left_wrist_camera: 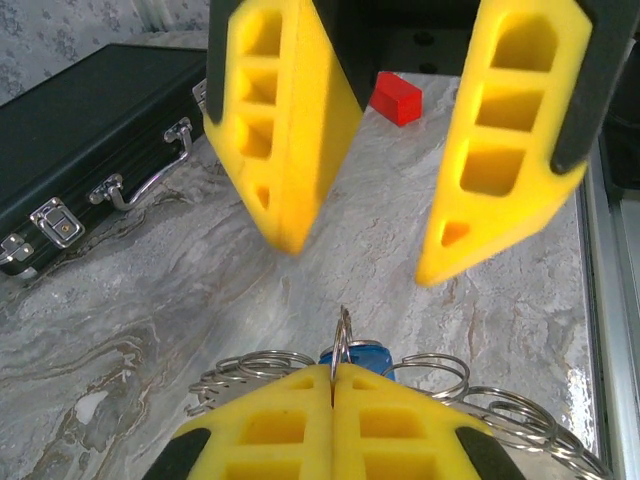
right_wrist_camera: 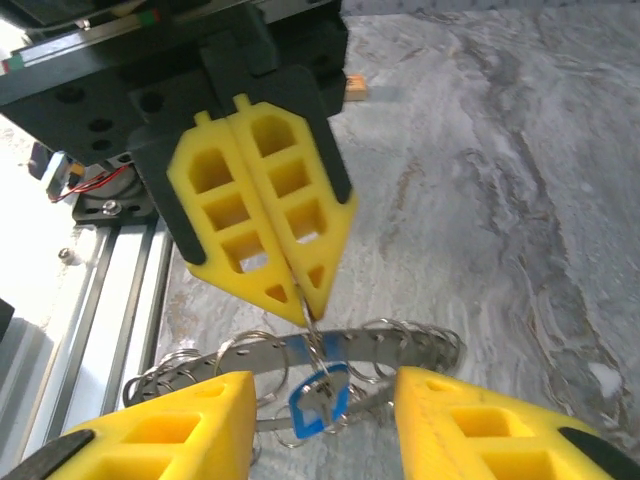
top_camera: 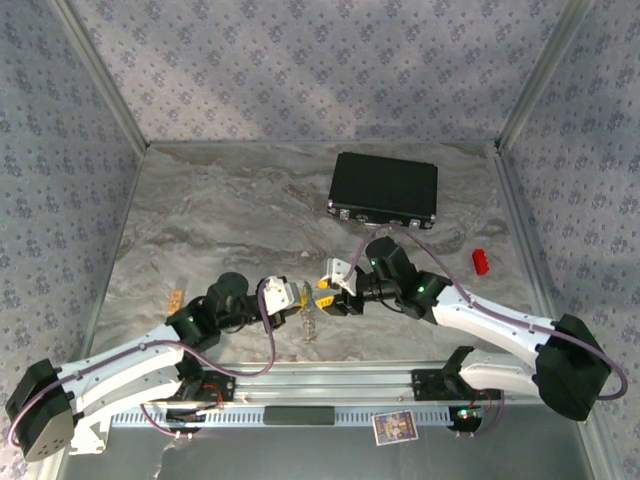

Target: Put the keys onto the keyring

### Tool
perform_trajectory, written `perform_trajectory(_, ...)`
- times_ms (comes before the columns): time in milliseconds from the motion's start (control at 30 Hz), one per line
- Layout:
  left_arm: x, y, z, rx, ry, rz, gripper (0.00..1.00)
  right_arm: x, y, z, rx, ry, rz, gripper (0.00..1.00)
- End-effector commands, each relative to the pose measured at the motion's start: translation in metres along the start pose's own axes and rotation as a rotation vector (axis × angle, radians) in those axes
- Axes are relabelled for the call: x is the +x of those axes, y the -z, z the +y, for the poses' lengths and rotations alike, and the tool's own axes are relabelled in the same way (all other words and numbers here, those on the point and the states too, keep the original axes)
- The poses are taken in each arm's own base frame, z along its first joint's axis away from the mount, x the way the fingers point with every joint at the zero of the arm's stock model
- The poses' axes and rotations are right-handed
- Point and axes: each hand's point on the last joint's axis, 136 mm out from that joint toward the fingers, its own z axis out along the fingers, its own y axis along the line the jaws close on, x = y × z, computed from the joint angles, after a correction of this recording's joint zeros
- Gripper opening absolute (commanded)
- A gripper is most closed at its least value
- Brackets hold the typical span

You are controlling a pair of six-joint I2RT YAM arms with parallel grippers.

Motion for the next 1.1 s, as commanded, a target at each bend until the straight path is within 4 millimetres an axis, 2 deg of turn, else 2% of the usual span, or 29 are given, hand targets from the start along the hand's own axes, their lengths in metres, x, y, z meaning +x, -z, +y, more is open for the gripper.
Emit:
perform_trajectory(0,-0.025,0.003,-0.003,0.016,-0.014,-0.103,0.00,-0.017,-0.006,0.007,-0.043,0.080,-0.056,0.36)
perform_trajectory(433,-0.031,0.004,-0.004,0.023,-0.017,-0.128,0.00,-0.014,-0.013,0.002,-0.019,0.072,-0.058,0.20)
perform_trajectory(533,-0.031,0.004,-0.003,0.021,-0.021,-0.128,0.00,-0.013,-0.013,0.002,-0.020,0.072,-0.053,0.13)
perform_trajectory(633,-0.030,0.005,-0.003,0.016,-0.020,-0.122,0.00,-0.013,-0.011,0.002,-0.014,0.076,-0.044,0.00)
perform_trajectory(700,-0.027,0.004,0.000,0.005,-0.012,-0.101,0.04,-0.013,-0.009,0.002,-0.013,0.084,-0.026,0.00)
perform_trajectory(767,-0.022,0.003,0.003,-0.010,-0.006,-0.065,0.21,-0.012,-0.008,0.003,-0.015,0.097,0.003,0.00)
perform_trajectory(800,-0.020,0.002,0.003,-0.008,-0.009,-0.046,0.25,-0.011,-0.007,0.003,-0.018,0.107,0.024,0.00)
perform_trajectory(1067,-0.021,-0.003,0.000,0.034,-0.032,0.007,0.21,-0.014,-0.006,0.013,-0.070,0.167,0.110,0.00)
